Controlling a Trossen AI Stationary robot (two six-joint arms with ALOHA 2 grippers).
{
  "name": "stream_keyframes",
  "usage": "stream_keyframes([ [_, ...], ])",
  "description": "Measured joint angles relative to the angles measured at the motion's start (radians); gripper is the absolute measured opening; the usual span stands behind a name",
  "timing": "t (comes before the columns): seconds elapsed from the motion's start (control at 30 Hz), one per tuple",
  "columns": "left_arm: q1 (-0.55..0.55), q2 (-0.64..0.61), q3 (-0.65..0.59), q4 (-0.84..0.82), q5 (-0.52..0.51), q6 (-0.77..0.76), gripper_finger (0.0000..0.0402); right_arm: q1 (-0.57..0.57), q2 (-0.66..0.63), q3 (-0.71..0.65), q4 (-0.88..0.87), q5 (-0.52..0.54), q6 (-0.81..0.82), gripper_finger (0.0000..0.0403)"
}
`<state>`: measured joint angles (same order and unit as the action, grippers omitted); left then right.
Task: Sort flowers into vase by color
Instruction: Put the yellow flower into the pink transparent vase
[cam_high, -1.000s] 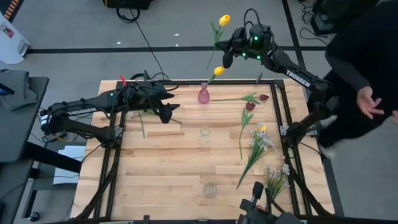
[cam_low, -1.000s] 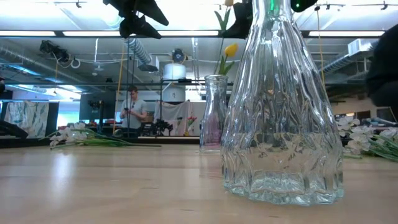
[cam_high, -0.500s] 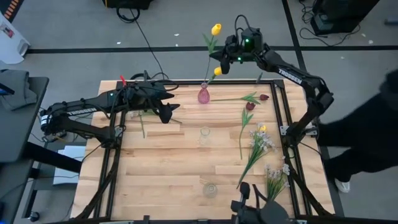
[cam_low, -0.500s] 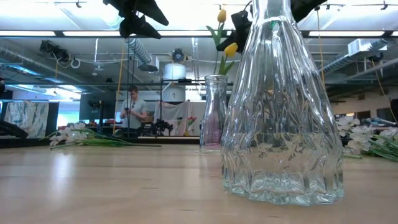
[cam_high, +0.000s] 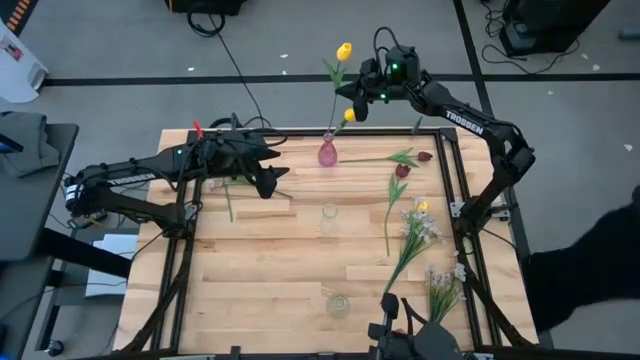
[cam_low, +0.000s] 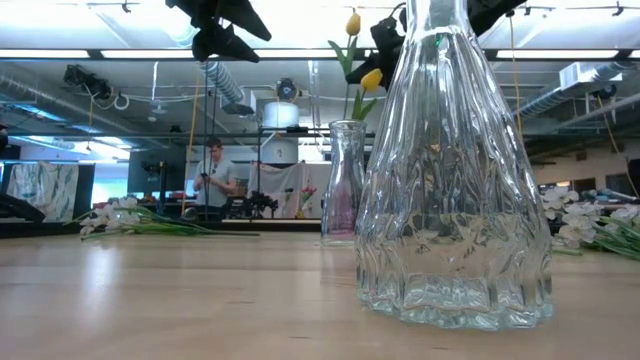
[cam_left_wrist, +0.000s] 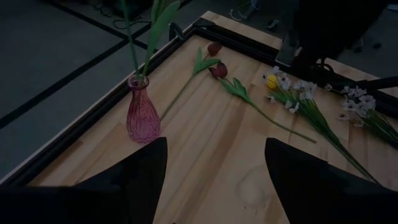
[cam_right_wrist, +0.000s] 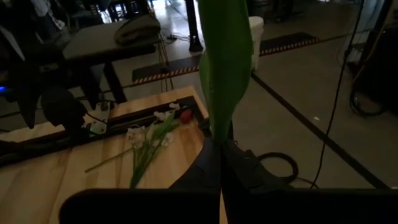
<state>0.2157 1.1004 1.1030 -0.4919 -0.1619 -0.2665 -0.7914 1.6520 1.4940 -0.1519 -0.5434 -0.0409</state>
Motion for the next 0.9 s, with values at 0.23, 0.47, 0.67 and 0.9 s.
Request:
stream_keyframes([
  [0.23, 0.000, 0.000, 0.000, 0.000, 0.001, 0.000, 0.0275, 0.000, 0.000, 0.000, -0.036, -0.009, -0.041, 0.0006],
  [0.47, 0.000, 0.000, 0.000, 0.000, 0.002, 0.000, 0.0275, 0.005, 0.000, 0.000, -0.036, -0.017, -0.065, 0.0006],
  [0.67, 0.000, 0.000, 0.000, 0.000, 0.002, 0.000, 0.0275, 0.040, -0.001, 0.000, -0.033, 0.010, -0.101, 0.0006],
  [0.9, 0.000, 0.000, 0.000, 0.000, 0.002, 0.000, 0.0275, 0.064, -0.001, 0.000, -0.027, 0.079, -0.144, 0.0006],
])
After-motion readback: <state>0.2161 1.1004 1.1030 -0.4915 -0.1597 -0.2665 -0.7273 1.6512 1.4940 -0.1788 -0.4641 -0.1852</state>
